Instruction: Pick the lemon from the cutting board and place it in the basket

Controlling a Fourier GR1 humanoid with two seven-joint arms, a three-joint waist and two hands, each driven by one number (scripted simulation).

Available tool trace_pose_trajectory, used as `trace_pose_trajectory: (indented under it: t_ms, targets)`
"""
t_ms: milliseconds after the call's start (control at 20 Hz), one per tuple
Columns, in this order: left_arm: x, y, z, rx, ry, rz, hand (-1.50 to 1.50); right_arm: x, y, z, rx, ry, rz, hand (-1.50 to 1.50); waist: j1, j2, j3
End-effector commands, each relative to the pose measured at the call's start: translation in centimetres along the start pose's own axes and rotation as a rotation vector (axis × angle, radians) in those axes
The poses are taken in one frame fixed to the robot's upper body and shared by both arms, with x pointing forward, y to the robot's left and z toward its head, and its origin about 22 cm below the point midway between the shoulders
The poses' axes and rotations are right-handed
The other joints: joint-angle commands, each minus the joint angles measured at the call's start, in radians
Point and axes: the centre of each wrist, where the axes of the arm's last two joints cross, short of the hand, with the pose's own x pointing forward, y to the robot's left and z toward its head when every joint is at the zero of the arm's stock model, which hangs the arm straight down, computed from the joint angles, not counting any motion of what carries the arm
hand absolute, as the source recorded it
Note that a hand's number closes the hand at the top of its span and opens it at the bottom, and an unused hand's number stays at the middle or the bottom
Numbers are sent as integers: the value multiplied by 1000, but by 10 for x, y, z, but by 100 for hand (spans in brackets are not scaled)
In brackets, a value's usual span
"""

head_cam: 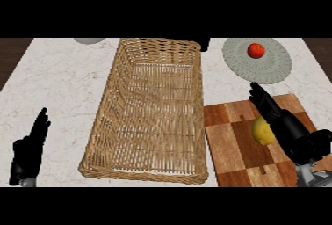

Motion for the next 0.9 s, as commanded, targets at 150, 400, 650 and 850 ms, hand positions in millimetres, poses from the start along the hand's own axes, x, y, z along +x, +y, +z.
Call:
trace_pose_trajectory:
  t_ms: [150, 400, 650, 850]
  targets:
    - [78, 3, -22, -119, -327, -47, 0, 15, -18, -35, -215, -96, -116, 150, 42, 14, -3]
    - [111, -18, -36, -254, -420, -32, 0, 31, 53, -68, -372, -231, -571, 150, 43, 24, 0]
    - [132, -21, -40, -272, -438, -38, 0, 55, 96, -107, -611, -251, -192, -150, 46, 14, -7]
    - [125, -17, -38, -262, -421, -42, 0, 32, 34, -112, -735, -89, 182, -150, 36, 8, -13]
